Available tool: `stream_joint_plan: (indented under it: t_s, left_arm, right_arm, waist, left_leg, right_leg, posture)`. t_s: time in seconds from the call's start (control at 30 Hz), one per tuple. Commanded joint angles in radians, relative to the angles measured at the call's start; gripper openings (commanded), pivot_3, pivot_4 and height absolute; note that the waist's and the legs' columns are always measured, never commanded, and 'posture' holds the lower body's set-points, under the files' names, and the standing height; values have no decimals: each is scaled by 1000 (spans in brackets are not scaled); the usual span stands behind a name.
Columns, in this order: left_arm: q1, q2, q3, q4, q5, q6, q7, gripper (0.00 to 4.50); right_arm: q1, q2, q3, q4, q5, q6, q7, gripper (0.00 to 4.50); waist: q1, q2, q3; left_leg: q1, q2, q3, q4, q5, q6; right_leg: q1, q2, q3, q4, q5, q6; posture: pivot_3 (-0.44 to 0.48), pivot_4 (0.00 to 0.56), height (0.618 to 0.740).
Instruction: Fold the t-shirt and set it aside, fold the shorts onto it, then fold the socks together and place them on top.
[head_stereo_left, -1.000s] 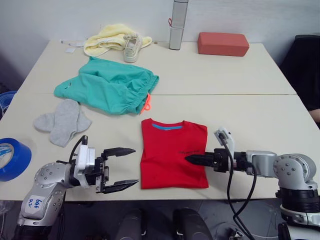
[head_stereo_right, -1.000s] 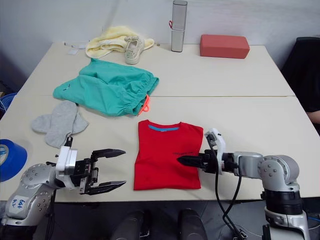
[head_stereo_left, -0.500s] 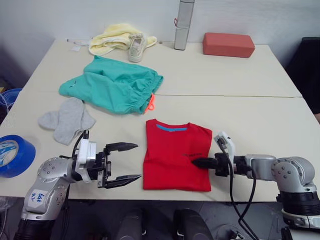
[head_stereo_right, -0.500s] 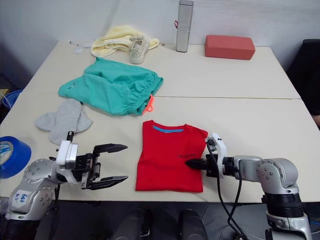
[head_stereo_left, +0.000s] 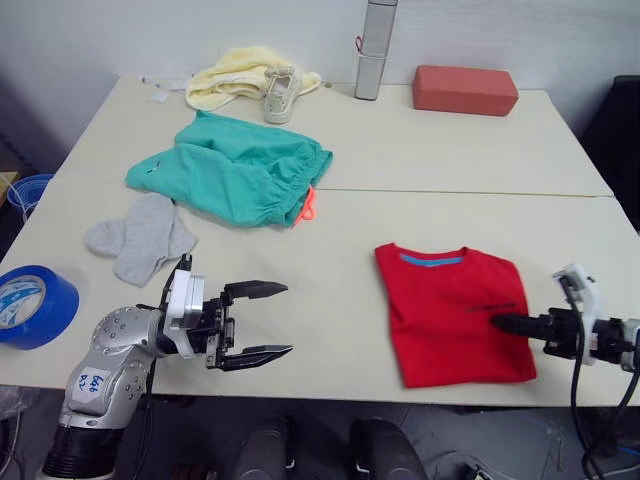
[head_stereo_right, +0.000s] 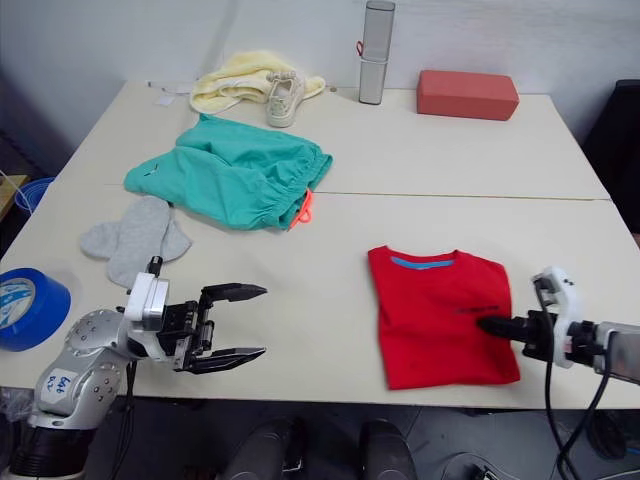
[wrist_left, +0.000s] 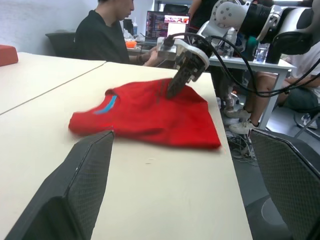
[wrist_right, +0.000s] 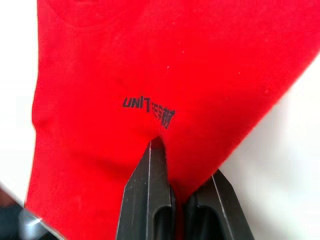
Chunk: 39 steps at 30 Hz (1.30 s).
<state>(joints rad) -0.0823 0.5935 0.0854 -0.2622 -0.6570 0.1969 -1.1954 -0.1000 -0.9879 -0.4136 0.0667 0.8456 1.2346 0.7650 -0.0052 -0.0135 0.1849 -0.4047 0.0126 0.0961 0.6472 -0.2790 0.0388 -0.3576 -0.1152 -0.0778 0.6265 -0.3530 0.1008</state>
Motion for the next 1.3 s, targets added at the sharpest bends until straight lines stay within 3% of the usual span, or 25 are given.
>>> stream_joint_plan:
  t_s: [0.03, 0.4, 0.57, 0.67, 0.83, 1.03, 1.13, 1.2, 1.3]
  left_arm:
    - [-10, -1, -4, -13, -1, -9, -10, 4500]
    - [13, 26, 12, -28, -5, -6, -13, 4500]
    - [19, 31, 11, -31, -3, -6, -12, 4500]
    - [8, 29, 6, -19, 1, -10, -14, 4500]
    - [-1, 25, 2, -7, 4, -15, -19, 4500]
    - [-16, 32, 14, 35, 12, -14, -25, 4500]
    - [7, 60, 55, 53, -13, 27, -20, 4500]
    - [8, 63, 84, 89, 4, 17, 4, 4500]
    - [-2, 59, 123, 144, 28, -14, 30, 4500]
  right_arm:
    - [-14, -67, 27, 100, -89, -111, 80, 51]
    - [-180, -195, 227, 453, -343, -357, 315, 51]
    - [-235, -213, 276, 509, -381, -306, 384, 51]
    - [-248, -208, 281, 519, -416, -306, 353, 51]
    - [-218, -236, 232, 496, -418, -307, 359, 1439]
    - [-17, -401, 35, 513, -455, -460, 419, 3463]
    - [94, -405, -155, 388, -450, -541, 490, 4484]
    - [146, -334, -267, 256, -431, -626, 509, 4484]
    - [162, -226, -333, 134, -432, -806, 497, 4484]
  waist:
    - [1, 1, 0]
    - [1, 3, 0]
    - [3, 5, 1]
    - [2, 6, 1]
    - [3, 8, 0]
    - [18, 21, 1]
    - [3, 20, 2]
    - [-7, 19, 2]
    - [-14, 18, 3]
  left_leg:
    - [0, 0, 0, 0, 0, 0]
    - [0, 0, 0, 1, 2, -2]
    - [0, 0, 0, 1, 2, -3]
    - [0, 0, 0, 1, 1, -3]
    - [0, 0, 0, 1, 2, -3]
    - [0, -1, 2, 1, 0, -2]
    - [0, 0, 2, 0, 1, -2]
    - [1, 1, 3, -1, 1, -3]
    - [2, 3, 1, -1, 0, -3]
  right_leg:
    - [0, 0, 0, 0, 0, 0]
    - [0, 0, 0, 0, 0, 0]
    - [0, 0, 0, 0, 0, 0]
    - [0, 0, 0, 0, 0, 0]
    - [0, 0, 0, 0, 0, 0]
    - [0, -1, 0, 0, 0, 0]
    - [0, 1, 0, -1, 0, 0]
    - [0, 2, 0, -1, 0, 0]
    - [1, 3, 0, 0, 0, 0]
  posture:
    - [0, 150, 740]
    - [0, 150, 740]
    - [0, 150, 740]
    - [0, 150, 740]
    - [0, 150, 740]
    - [0, 150, 740]
    - [0, 150, 740]
    - [0, 150, 740]
    - [0, 150, 740]
